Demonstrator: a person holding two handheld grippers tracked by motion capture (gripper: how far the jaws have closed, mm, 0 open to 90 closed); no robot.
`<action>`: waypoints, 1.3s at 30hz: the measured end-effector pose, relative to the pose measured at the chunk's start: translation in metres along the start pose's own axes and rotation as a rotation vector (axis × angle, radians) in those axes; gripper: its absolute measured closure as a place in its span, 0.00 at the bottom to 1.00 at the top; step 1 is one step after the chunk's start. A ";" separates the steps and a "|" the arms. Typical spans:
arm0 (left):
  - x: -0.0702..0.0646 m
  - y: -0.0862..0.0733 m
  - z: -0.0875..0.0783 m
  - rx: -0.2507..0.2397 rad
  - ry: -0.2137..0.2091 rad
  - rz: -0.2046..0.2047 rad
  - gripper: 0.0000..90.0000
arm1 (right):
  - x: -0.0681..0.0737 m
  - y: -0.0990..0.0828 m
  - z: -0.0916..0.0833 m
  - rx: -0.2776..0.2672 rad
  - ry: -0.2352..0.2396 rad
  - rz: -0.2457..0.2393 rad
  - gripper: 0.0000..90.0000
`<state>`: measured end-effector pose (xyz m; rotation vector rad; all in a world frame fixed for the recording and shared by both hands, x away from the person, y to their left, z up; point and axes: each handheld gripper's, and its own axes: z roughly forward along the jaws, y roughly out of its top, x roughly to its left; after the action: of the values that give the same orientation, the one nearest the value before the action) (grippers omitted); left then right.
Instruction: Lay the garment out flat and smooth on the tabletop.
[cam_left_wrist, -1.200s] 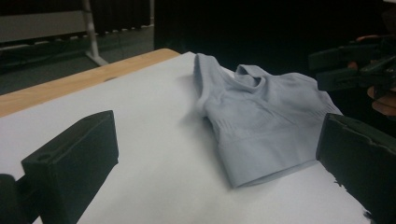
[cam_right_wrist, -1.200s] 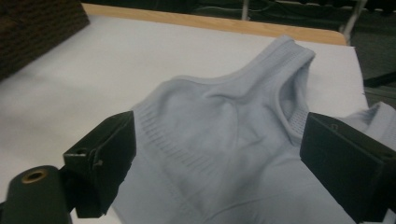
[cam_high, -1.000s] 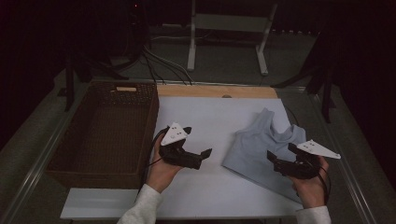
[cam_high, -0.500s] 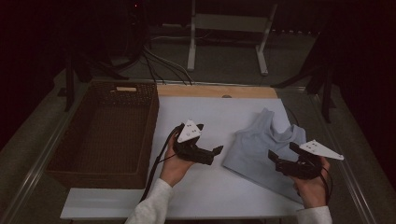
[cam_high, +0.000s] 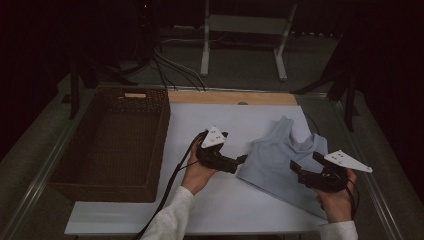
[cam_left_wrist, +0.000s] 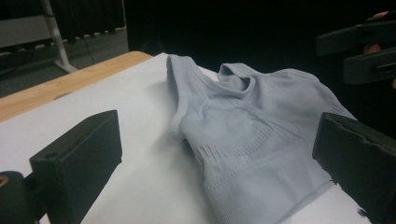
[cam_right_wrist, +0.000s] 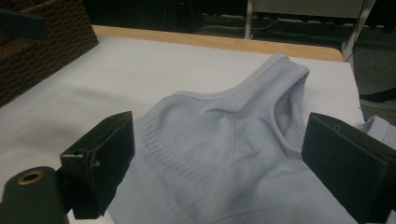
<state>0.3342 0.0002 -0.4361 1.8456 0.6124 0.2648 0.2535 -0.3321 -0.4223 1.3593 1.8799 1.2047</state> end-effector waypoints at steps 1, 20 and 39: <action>0.000 -0.001 0.002 0.000 -0.002 -0.002 0.03 | 0.000 0.000 0.000 0.000 -0.001 -0.001 0.11; 0.002 -0.016 0.040 0.074 0.024 -0.010 0.04 | 0.002 0.000 -0.001 -0.016 0.017 -0.009 0.11; 0.001 -0.032 0.066 0.200 0.007 -0.059 0.18 | 0.003 0.001 -0.001 -0.015 0.023 -0.011 0.11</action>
<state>0.3568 -0.0449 -0.4893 2.0147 0.7186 0.1764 0.2521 -0.3298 -0.4211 1.3311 1.8872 1.2316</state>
